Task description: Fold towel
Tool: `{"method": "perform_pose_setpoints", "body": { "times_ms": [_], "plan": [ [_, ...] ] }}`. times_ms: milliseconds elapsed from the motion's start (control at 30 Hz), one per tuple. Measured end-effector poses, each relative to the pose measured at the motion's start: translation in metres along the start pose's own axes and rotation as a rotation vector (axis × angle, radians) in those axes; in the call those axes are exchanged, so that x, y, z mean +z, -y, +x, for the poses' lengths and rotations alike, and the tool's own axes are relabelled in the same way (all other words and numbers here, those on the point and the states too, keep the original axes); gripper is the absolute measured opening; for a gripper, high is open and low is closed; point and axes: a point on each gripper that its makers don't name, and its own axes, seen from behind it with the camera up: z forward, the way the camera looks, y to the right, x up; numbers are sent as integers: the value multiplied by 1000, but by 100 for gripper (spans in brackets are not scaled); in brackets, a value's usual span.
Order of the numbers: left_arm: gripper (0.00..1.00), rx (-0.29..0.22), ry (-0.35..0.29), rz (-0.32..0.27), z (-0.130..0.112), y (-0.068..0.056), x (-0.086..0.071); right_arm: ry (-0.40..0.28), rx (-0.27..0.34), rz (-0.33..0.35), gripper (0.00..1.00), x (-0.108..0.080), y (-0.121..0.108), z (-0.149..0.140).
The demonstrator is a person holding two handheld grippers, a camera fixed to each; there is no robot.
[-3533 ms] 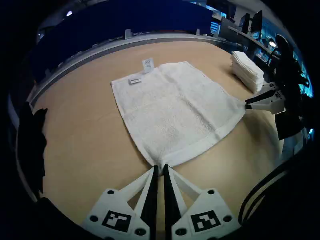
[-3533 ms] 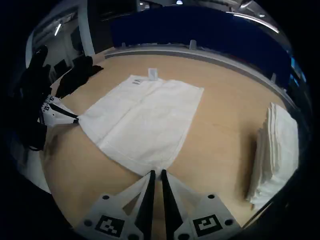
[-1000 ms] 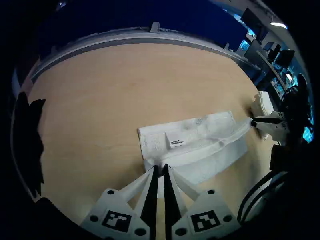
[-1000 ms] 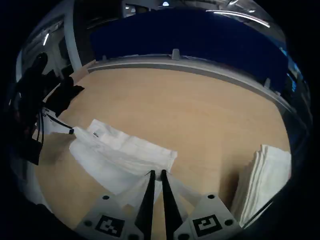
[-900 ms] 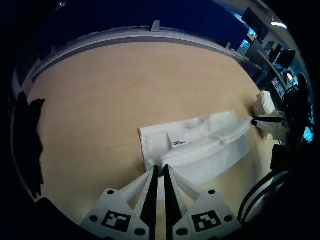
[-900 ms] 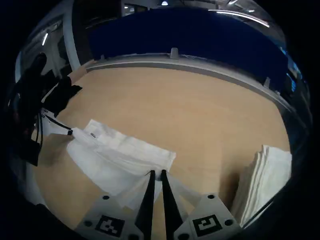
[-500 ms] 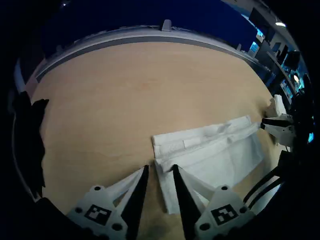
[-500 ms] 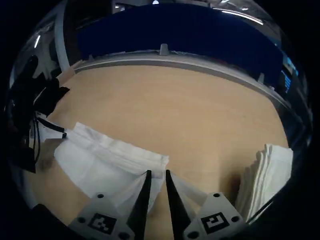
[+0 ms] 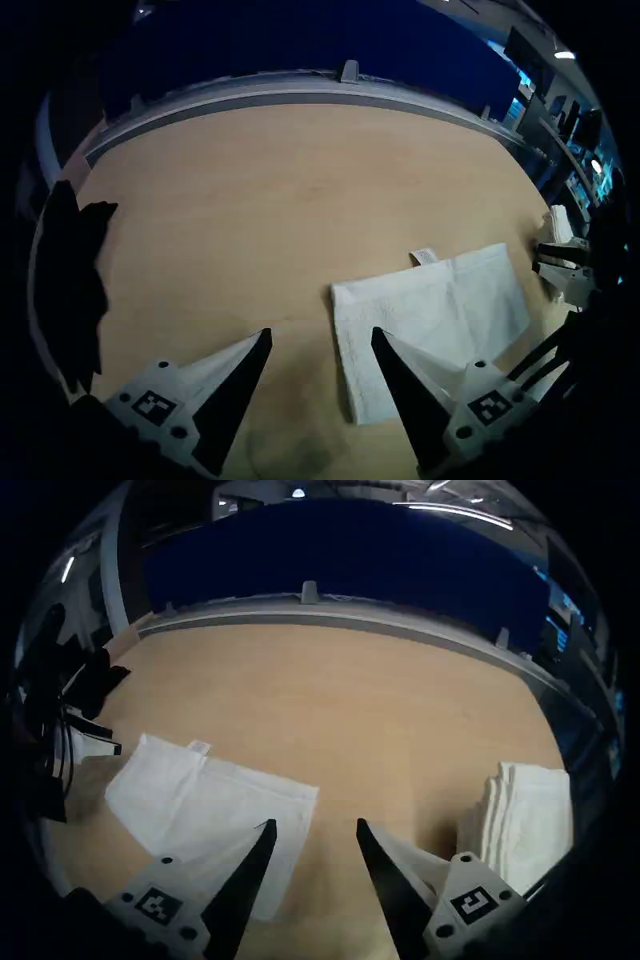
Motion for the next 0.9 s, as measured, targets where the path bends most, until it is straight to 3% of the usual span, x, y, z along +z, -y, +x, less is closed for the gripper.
{"method": "perform_pose_setpoints", "body": {
  "times_ms": [333, 900],
  "plan": [
    [92, -6, -1, -13, -14, -3, -11, 13, -10, 15, 82, -13, 8, -17],
    [92, -35, 26, -22, -66, -6, -36, 62, -25, 45, 82, -42, 32, -69]
  ]
}}
